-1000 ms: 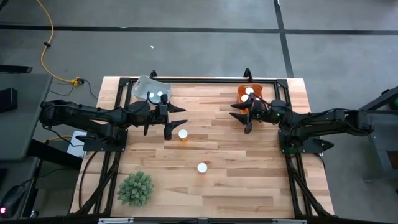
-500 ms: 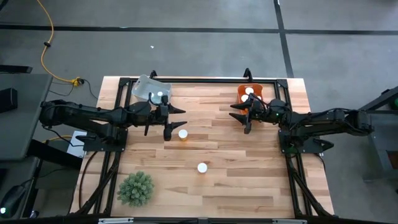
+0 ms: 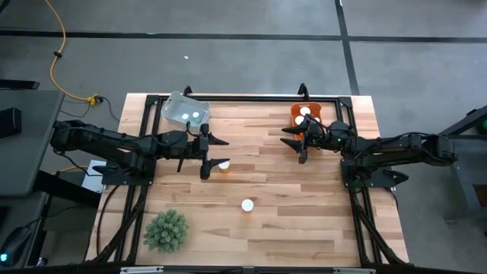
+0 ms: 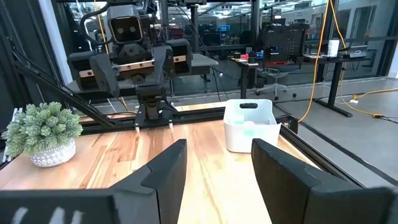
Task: Pick and place medicine bottles into bin by pill shape (circle, oval)
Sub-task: Put the top orange capsule bottle into the orange bin
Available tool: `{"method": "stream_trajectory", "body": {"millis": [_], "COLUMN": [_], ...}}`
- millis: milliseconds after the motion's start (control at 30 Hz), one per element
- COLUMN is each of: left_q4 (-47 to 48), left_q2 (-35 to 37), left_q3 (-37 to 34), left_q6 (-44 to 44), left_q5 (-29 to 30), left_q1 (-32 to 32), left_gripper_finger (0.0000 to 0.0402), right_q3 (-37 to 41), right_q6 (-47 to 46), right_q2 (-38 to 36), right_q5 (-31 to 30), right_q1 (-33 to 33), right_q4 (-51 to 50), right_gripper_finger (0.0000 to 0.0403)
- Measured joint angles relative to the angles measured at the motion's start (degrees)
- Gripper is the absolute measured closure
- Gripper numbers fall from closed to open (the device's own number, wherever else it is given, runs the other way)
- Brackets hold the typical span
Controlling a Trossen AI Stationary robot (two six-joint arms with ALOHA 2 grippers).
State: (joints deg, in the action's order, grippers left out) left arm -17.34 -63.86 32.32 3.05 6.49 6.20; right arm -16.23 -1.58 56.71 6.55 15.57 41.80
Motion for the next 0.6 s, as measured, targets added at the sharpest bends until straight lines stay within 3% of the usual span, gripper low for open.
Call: {"method": "stream_trajectory", "body": {"millis": [267,600], "left_q4": [0.39,0.44], "left_q2": [0.00,0.00], "left_q3": [0.00,0.00], "left_q6": [-2.42,-2.42], "left_q5": [0.08,0.21], "left_q1": [0.00,0.00], "left_gripper_finger": [0.0094,0.0090], "right_q3": [0.00,0.00], "right_q6": [-0.04,0.04], "right_q2": [0.00,0.00], "right_q5": [0.00,0.00], "right_q1": [0.00,0.00], "right_q4": [-0.02,-0.02], "right_gripper_finger": [0.0230,0.0230]}}
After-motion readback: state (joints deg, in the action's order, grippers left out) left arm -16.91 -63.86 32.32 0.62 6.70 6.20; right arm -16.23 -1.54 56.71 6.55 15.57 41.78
